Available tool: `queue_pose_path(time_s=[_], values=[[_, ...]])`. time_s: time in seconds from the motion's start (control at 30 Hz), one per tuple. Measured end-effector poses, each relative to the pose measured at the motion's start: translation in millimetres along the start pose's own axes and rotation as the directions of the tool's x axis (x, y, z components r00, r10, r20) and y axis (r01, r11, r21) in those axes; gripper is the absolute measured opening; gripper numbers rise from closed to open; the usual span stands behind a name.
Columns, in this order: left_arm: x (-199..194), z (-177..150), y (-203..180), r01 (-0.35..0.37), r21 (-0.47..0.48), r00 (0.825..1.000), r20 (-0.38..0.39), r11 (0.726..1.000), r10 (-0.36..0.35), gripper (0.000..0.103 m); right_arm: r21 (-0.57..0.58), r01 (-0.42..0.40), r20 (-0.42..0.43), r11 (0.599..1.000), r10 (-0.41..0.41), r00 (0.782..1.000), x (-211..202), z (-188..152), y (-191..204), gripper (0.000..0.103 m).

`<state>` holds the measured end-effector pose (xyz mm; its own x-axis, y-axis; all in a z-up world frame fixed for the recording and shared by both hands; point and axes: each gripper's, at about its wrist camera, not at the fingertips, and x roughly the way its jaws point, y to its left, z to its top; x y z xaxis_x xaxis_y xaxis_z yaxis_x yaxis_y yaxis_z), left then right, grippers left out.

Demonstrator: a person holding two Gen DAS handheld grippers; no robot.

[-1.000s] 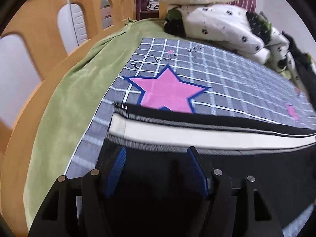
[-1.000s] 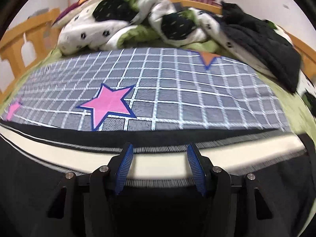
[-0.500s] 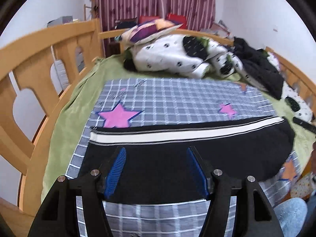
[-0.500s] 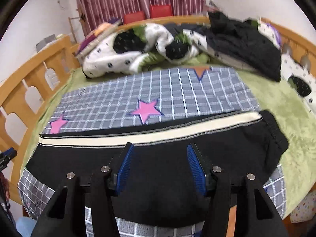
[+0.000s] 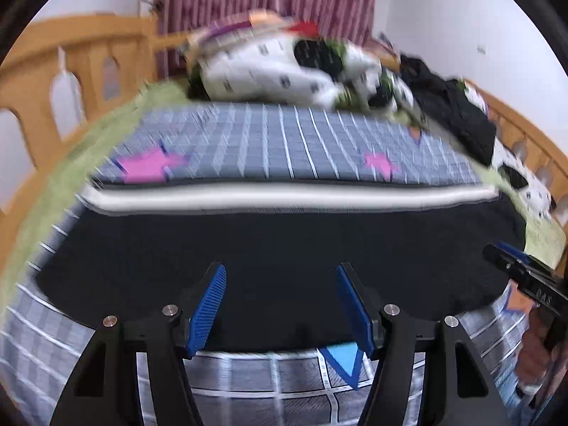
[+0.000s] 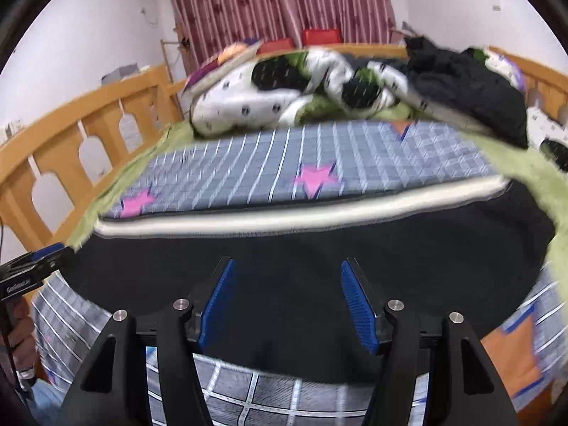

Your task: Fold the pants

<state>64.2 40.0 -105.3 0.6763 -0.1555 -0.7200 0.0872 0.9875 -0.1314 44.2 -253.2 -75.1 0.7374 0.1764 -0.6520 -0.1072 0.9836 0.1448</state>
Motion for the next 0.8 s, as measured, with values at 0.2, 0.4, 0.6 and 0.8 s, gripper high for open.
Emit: queue_pose_path(time_s=[0.2, 0.4, 0.6, 0.8], values=[[40, -52, -5, -0.067, 0.126, 0.998, -0.012, 0.99, 0.069, 0.064, -0.046, -0.003, -0.123, 0.999, -0.003, 0.992, 67, -73, 17, 0.059], [29, -48, 52, -0.183, 0.085, 0.982, -0.038, 0.979, 0.187, 0.064, -0.104, 0.06, -0.105, 0.993, -0.071, 0.992, 61, -84, 22, 0.059], [4, -60, 163, -0.263, -0.101, 0.964, -0.071, 0.96, 0.257, 0.064, -0.041, 0.104, -0.102, 0.994, -0.107, 0.989, 50, -81, 8, 0.059], [-16, -73, 237, -0.168, -0.311, 0.986, -0.067, 0.935, 0.154, 0.063, 0.02, 0.152, -0.092, 0.988, -0.149, 0.985, 39, -82, 0, 0.059]])
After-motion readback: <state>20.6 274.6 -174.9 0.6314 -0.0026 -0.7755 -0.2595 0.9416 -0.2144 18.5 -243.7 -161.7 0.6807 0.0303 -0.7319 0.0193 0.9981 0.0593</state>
